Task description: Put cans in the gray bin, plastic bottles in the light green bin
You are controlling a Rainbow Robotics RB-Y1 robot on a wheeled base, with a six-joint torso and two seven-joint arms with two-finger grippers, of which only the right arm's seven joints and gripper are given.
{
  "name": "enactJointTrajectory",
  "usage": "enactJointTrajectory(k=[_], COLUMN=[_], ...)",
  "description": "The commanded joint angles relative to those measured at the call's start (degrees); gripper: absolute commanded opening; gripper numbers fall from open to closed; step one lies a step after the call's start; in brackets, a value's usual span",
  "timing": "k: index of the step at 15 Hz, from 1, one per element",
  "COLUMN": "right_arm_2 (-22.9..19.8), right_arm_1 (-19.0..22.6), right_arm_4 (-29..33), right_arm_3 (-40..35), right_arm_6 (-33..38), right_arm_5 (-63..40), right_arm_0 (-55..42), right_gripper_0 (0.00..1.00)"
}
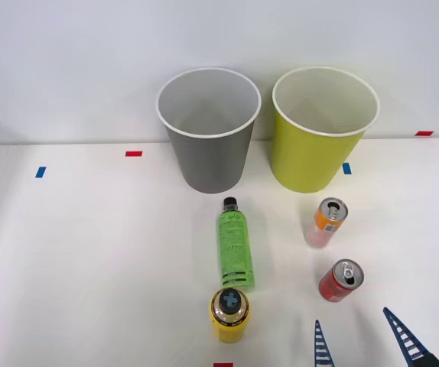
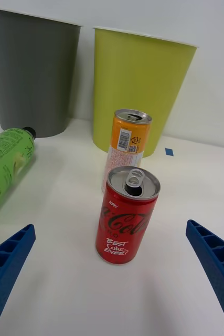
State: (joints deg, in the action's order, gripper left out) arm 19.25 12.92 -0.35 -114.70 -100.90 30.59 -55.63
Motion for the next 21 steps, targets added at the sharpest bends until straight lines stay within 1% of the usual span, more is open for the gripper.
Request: enactJointTrajectory(k=[1,8,10,15,19,21], right_arm_2=[0.0,0.0,-0.3,-1.0,-1.4,-1.2], right_arm_1=[0.0,0.0,-0.5,-1.0,-0.6,-0.7], right_arm_4=[0.0,0.0,-0.3,-2.4,-4.1,-4.9], right_arm_3=[0.0,0.0,3.2,3.8,4.0,6.0], right_arm_6=[0.0,0.0,0.0,0.4,0.8,1.0], right_arm_5=[0.0,0.0,-0.6,1.4,1.6,2.5], right_arm_0=[0.0,0.0,0.9,1.1,3.1,4.7], right_gripper_0=[1.00,1.00,1.00,1.00,1.00,1.00])
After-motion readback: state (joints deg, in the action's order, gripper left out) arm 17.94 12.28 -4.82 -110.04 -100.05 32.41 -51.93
